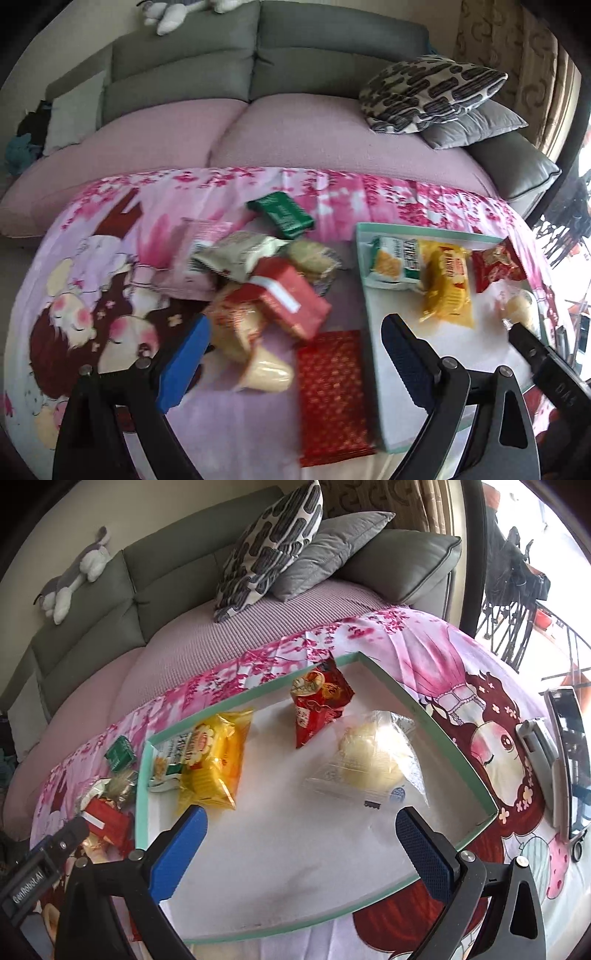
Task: Organize snacks
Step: 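Withdraw both grippers from the tray back toward the snack pile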
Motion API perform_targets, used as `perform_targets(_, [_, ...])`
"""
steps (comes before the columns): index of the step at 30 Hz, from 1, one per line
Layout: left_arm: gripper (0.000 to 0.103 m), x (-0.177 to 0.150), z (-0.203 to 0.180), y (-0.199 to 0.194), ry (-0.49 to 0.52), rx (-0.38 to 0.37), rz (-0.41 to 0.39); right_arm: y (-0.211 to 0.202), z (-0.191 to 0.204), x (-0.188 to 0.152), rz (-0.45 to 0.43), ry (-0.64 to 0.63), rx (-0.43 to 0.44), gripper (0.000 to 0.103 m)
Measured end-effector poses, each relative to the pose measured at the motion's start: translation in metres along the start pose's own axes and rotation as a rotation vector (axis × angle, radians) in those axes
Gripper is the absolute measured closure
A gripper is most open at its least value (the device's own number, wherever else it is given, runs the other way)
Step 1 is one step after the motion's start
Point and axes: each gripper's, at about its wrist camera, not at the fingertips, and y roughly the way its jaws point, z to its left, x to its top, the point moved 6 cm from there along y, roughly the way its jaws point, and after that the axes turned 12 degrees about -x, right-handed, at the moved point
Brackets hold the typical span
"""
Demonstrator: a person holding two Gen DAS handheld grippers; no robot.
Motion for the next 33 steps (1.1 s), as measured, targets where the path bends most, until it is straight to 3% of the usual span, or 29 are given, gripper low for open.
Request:
perform_targets(8, [0.009, -0.004, 0.027, -0.016, -0.050, 0.028, -0.007, -0.010, 0.022, -0.016, 0.019, -0.024, 0.051, 0.000])
perform_targets(11, [0.009, -0.012, 0.042, -0.019, -0.074, 0.072, 0.035, -0.015, 0.036, -0.026, 0.031, -0.048, 0.066, 0.000])
perform_targets(14, [0.009, -0.022, 0.067, -0.021, -0.143, 0.091, 0.082, -0.020, 0.054, -0.036, 0.039, -0.088, 0.074, 0.000])
perform_targets(20, [0.009, -0.030, 0.116, -0.032, -0.270, 0.128, 0.094, -0.028, 0.099, -0.054, 0.044, -0.188, 0.103, 0.000])
perform_targets(24, [0.009, -0.035, 0.139, -0.032, -0.348, 0.113, 0.109, -0.030, 0.125, -0.067, 0.054, -0.237, 0.131, 0.000])
perform_targets(33, [0.009, -0.039, 0.164, -0.026, -0.410, 0.122, 0.142, -0.038, 0.173, -0.088, 0.054, -0.333, 0.199, 0.000])
